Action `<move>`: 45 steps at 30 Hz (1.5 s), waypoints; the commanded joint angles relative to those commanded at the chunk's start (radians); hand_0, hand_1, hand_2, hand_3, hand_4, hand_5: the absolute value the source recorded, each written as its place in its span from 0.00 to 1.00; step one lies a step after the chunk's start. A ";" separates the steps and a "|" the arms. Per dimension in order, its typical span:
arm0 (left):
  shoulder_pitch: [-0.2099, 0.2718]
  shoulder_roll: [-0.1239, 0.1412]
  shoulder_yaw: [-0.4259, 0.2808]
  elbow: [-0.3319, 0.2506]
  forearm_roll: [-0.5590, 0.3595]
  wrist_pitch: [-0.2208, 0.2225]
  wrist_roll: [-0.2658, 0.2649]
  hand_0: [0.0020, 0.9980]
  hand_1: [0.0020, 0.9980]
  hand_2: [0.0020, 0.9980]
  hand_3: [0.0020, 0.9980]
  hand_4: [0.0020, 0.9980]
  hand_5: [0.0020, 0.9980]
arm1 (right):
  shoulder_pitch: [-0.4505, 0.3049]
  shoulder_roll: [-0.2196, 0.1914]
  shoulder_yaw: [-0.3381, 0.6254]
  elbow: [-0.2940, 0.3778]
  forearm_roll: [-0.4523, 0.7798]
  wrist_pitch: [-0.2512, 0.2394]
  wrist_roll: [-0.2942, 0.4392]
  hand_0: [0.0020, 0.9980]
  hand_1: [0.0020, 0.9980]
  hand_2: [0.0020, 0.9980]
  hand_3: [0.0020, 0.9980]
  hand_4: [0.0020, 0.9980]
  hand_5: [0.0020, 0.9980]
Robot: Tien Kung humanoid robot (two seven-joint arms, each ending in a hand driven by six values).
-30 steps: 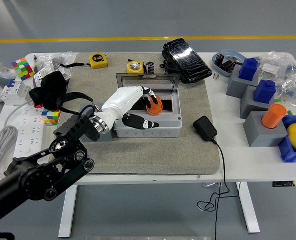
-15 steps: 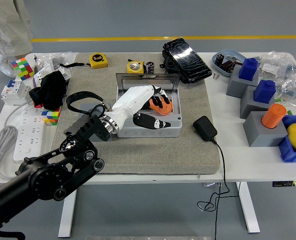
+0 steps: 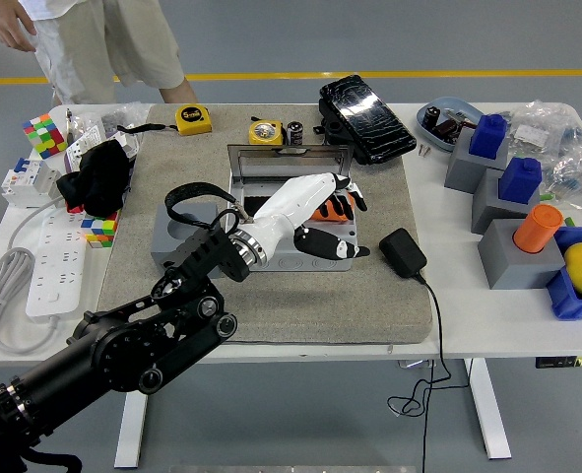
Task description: Fetch the battery,place it into the box,close the lid of the box
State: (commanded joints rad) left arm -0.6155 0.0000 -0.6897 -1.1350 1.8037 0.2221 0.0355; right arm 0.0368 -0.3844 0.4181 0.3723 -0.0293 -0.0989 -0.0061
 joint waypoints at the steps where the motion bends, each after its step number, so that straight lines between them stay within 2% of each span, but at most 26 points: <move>1: -0.002 0.000 0.000 -0.001 -0.001 -0.001 0.000 0.38 0.49 0.47 0.54 1.00 0.27 | 0.001 0.000 0.000 0.000 -0.001 0.000 0.000 0.57 0.60 0.59 0.55 0.93 0.47; 9: -0.019 0.000 0.002 -0.017 -0.032 0.001 -0.017 0.39 0.49 0.47 0.54 1.00 0.28 | 0.000 -0.001 0.003 0.002 -0.001 -0.001 0.000 0.57 0.60 0.59 0.55 0.93 0.47; 12: -0.025 0.000 0.013 -0.024 -0.077 0.008 -0.042 0.39 0.49 0.47 0.54 1.00 0.28 | 0.000 -0.002 0.003 0.002 -0.002 0.000 0.000 0.57 0.60 0.59 0.55 0.93 0.47; 13: -0.028 0.000 0.019 -0.024 -0.086 0.010 -0.050 0.56 0.61 0.53 0.58 1.00 0.28 | 0.000 -0.002 0.003 0.002 -0.002 0.000 0.000 0.57 0.60 0.59 0.55 0.93 0.47; 18: -0.047 0.000 0.047 -0.007 -0.114 0.002 -0.059 0.56 0.61 0.53 0.58 1.00 0.28 | 0.002 -0.001 0.003 0.004 -0.005 -0.001 0.001 0.57 0.60 0.59 0.55 0.93 0.47; 19: -0.050 0.000 0.052 -0.003 -0.121 0.001 -0.061 0.70 0.70 0.64 0.69 1.00 0.29 | 0.002 -0.001 0.004 0.004 -0.005 -0.001 0.001 0.57 0.60 0.59 0.55 0.93 0.47; 32: -0.083 0.000 0.111 0.077 -0.144 -0.001 -0.066 0.73 0.72 0.65 0.69 1.00 0.29 | 0.003 -0.002 0.002 0.006 -0.005 -0.001 0.001 0.57 0.60 0.59 0.55 0.93 0.47; 38: -0.086 0.000 0.111 0.106 -0.136 0.002 -0.063 0.73 0.71 0.65 0.69 1.00 0.29 | 0.002 -0.002 0.004 0.006 -0.006 -0.003 0.003 0.57 0.60 0.59 0.55 0.93 0.47; 45: -0.085 0.000 0.102 0.111 -0.128 0.002 -0.061 0.72 0.71 0.65 0.69 1.00 0.30 | 0.003 -0.001 0.009 0.009 -0.012 -0.005 0.006 0.56 0.60 0.59 0.55 0.93 0.47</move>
State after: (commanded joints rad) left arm -0.7007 0.0000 -0.5873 -1.0238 1.6762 0.2239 -0.0258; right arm 0.0397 -0.3858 0.4268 0.3810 -0.0411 -0.1041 0.0000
